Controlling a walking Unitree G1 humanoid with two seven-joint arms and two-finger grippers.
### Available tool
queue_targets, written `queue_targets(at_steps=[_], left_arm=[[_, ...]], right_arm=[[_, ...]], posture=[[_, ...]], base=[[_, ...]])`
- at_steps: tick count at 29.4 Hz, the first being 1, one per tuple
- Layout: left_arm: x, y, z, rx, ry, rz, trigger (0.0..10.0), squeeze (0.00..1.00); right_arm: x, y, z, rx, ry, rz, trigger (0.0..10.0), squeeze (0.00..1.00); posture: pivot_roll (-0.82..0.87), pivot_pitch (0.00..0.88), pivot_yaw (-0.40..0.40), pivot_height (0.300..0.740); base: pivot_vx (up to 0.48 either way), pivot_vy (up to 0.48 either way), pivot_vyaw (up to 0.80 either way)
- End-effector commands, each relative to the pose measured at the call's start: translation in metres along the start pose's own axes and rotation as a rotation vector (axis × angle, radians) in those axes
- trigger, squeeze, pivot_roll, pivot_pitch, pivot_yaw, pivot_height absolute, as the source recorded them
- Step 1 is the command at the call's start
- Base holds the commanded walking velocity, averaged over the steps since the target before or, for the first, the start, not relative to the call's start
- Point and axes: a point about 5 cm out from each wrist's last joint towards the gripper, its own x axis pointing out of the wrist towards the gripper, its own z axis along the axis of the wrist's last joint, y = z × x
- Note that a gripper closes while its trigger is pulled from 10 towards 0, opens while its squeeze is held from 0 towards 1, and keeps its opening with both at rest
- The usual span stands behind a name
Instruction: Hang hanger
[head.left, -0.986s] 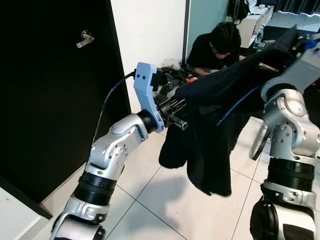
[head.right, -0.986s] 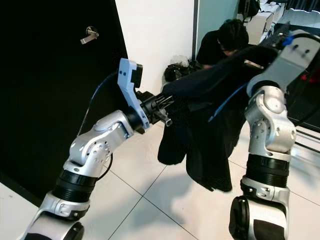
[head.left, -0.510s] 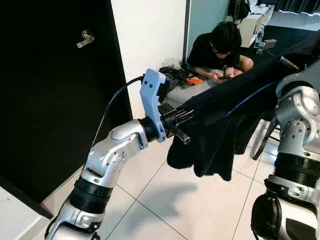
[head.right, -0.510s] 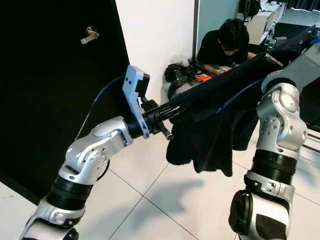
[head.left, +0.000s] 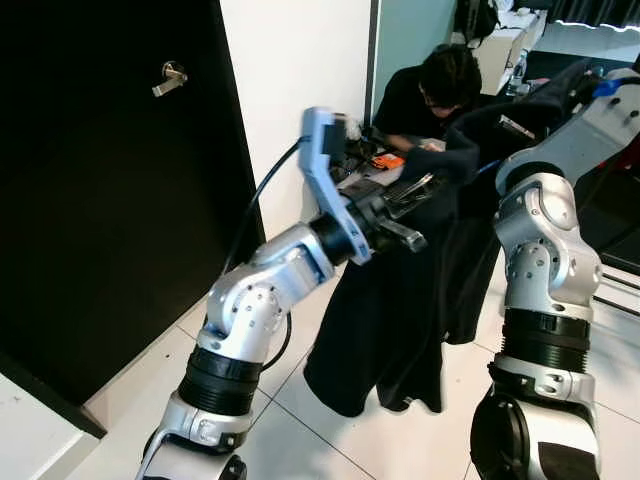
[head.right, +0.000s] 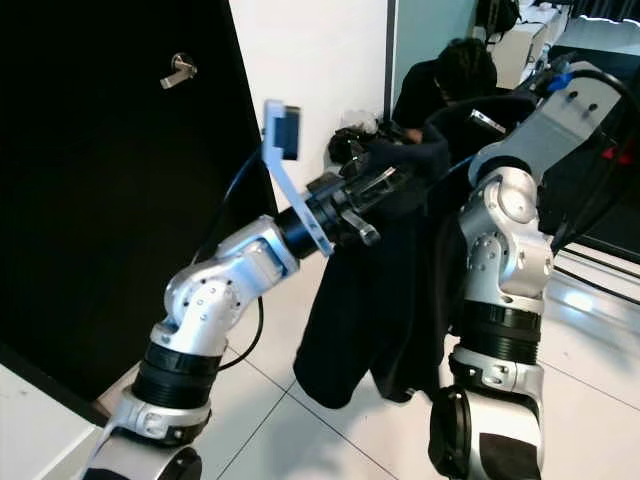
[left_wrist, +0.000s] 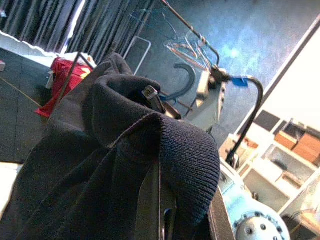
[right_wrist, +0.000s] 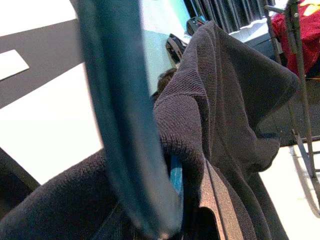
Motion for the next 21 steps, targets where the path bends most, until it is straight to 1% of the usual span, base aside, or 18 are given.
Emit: queue_targets(at_steps=[1,3,5,7,8,10,11,12,14,15,17,18,20,21], left_arm=[[0.016,-0.017,-0.006,-0.092,-0.044,-0.065,0.0,0.00],[0.018,-0.018,-0.003,-0.147,-0.076,-0.059,0.0,0.00],[0.018,-0.018,-0.002,-0.162,-0.085,-0.055,0.0,0.00],[0.020,-0.017,0.000,-0.205,-0.108,-0.042,0.0,0.00],[0.020,-0.017,0.000,-0.205,-0.108,-0.042,0.0,0.00],[0.021,-0.017,0.003,-0.240,-0.128,-0.028,0.0,0.00],[0.021,-0.017,0.003,-0.240,-0.128,-0.028,0.0,0.00],[0.023,-0.016,0.005,-0.252,-0.137,-0.023,0.0,0.00],[0.025,-0.017,0.008,-0.257,-0.148,-0.020,0.0,0.00],[0.025,-0.017,0.008,-0.257,-0.148,-0.020,0.0,0.00],[0.025,-0.017,0.009,-0.256,-0.150,-0.020,0.0,0.00],[0.022,-0.013,0.018,-0.236,-0.164,-0.011,0.0,0.00],[0.022,-0.013,0.018,-0.236,-0.164,-0.011,0.0,0.00],[0.019,-0.011,0.020,-0.217,-0.159,-0.011,0.0,0.00]], right_arm=[[0.000,0.007,0.005,0.003,-0.037,0.023,0.0,0.00],[-0.001,0.008,0.004,-0.004,-0.041,0.027,0.0,0.00],[-0.001,0.009,0.004,-0.004,-0.042,0.027,0.0,0.00],[-0.003,0.014,0.001,0.001,-0.039,0.045,0.0,0.00],[-0.003,0.014,0.001,0.001,-0.039,0.045,0.0,0.00],[-0.006,0.021,-0.002,-0.005,-0.038,0.067,0.0,0.00],[-0.006,0.021,-0.002,-0.005,-0.038,0.067,0.0,0.00],[-0.008,0.024,-0.005,-0.023,-0.041,0.080,0.0,0.00],[-0.009,0.026,-0.007,-0.072,-0.057,0.089,0.0,0.00],[-0.009,0.026,-0.007,-0.072,-0.057,0.089,0.0,0.00],[-0.010,0.026,-0.007,-0.087,-0.063,0.089,0.0,0.00],[-0.004,0.013,0.003,-0.128,-0.122,0.039,0.0,0.00],[-0.004,0.013,0.003,-0.128,-0.122,0.039,0.0,0.00],[-0.001,0.006,0.011,-0.131,-0.161,0.011,0.0,0.00]], posture=[[0.01,0.065,0.048,0.740],[0.01,0.066,0.048,0.740],[0.01,0.066,0.048,0.740],[0.02,0.066,0.046,0.740],[0.02,0.066,0.046,0.740],[0.02,0.066,0.045,0.740],[0.02,0.066,0.045,0.740],[0.02,0.065,0.045,0.740],[0.02,0.065,0.045,0.740],[0.02,0.065,0.045,0.740],[0.02,0.065,0.045,0.740],[0.02,0.066,0.045,0.740],[0.02,0.066,0.045,0.740],[0.02,0.068,0.044,0.740]], base=[[0.000,0.000,0.00],[0.000,0.000,0.00],[0.000,0.000,0.00],[0.000,0.000,0.00],[0.000,0.000,0.00],[0.000,0.000,0.00],[0.000,0.000,0.00],[0.000,0.000,0.00],[0.000,0.000,0.00],[0.000,0.000,0.00],[0.000,0.000,0.00],[0.000,0.000,0.00],[0.000,0.000,0.00],[0.000,0.000,0.00]])
